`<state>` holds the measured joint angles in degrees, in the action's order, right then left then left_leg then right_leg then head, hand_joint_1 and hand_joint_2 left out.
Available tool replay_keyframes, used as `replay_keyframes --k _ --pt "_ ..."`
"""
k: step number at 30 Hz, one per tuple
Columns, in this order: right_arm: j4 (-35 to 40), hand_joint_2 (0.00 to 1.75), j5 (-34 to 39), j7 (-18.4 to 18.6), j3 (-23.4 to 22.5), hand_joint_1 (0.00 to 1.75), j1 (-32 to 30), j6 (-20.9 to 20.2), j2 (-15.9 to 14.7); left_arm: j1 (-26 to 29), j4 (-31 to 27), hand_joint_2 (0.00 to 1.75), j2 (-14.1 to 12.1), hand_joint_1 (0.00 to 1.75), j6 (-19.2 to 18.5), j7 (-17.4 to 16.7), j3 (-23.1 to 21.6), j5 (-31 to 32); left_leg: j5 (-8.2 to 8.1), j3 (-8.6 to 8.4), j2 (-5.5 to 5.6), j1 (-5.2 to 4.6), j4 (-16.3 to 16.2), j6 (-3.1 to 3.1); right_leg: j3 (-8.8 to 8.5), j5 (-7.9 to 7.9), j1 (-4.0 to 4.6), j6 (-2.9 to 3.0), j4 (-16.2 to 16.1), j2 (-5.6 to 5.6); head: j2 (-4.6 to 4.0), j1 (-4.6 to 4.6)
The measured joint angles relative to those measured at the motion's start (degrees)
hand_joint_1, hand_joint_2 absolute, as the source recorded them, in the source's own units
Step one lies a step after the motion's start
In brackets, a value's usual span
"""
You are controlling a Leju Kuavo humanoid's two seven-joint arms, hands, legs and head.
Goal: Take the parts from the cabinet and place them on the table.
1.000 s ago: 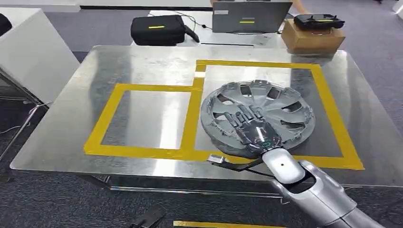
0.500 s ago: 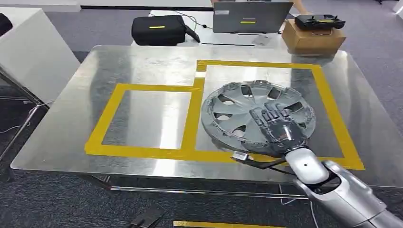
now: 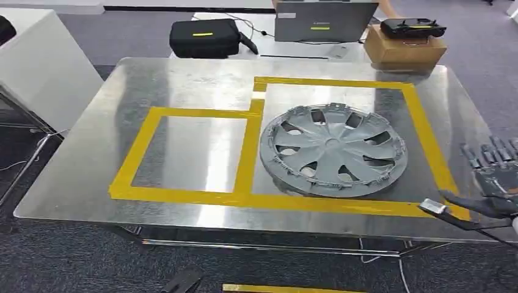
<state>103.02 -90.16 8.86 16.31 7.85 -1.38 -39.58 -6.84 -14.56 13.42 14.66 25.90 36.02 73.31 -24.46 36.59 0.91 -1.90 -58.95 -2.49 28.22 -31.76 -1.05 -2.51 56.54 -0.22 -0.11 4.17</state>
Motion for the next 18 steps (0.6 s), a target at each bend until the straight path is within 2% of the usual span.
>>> replay_keyframes --k 3,5,10,13,15,18 --pt "4.2 0.00 0.0 -2.1 -9.9 0.00 -8.2 0.8 -1.6 0.1 0.0 0.00 0.0 0.00 0.2 0.1 0.2 -0.3 -0.04 -0.01 0.00 -0.01 0.0 -0.05 -0.05 -0.03 0.01 -0.04 0.0 0.00 0.00 0.00" --pt "6.2 0.00 0.0 -2.8 -15.4 0.00 -11.4 0.9 -2.1 0.2 0.0 0.00 0.0 0.00 0.2 0.1 0.3 -0.4 -0.04 -0.01 -0.02 -0.01 0.0 -0.05 -0.04 -0.03 0.01 -0.04 0.0 0.13 0.00 0.00" --pt "8.9 0.00 0.0 -2.7 -22.1 0.00 -16.3 0.6 -2.8 0.2 0.0 0.00 0.0 0.00 0.3 0.3 0.4 -0.7 -0.11 -0.25 -0.06 0.01 0.0 -0.09 0.46 -0.15 0.00 -0.08 0.0 0.07 0.00 0.00" --pt "11.3 0.00 0.1 -3.6 -27.9 0.00 -21.9 0.9 -2.8 0.4 0.0 0.00 0.0 0.00 0.5 0.4 0.7 -0.9 -0.11 -0.23 0.04 -0.02 0.0 -0.10 0.41 -0.16 -0.02 -0.08 0.0 -0.10 0.00 -0.02" --pt "12.8 0.00 0.1 -6.0 -33.5 0.00 -25.4 1.5 -1.7 0.6 0.0 0.00 0.0 0.00 0.7 0.5 1.2 -1.3 -0.16 -0.23 0.03 -0.03 0.0 -0.15 0.38 -0.17 -0.02 -0.08 -0.1 -0.04 0.00 -0.02" --pt "14.6 0.00 0.1 -9.6 -41.1 0.00 -29.4 3.1 1.9 0.7 0.0 0.00 0.0 0.00 0.9 0.7 1.6 -1.8 -0.23 -0.25 0.02 -0.02 0.0 -0.20 0.38 -0.23 -0.02 -0.09 -0.1 -0.02 0.00 0.00"
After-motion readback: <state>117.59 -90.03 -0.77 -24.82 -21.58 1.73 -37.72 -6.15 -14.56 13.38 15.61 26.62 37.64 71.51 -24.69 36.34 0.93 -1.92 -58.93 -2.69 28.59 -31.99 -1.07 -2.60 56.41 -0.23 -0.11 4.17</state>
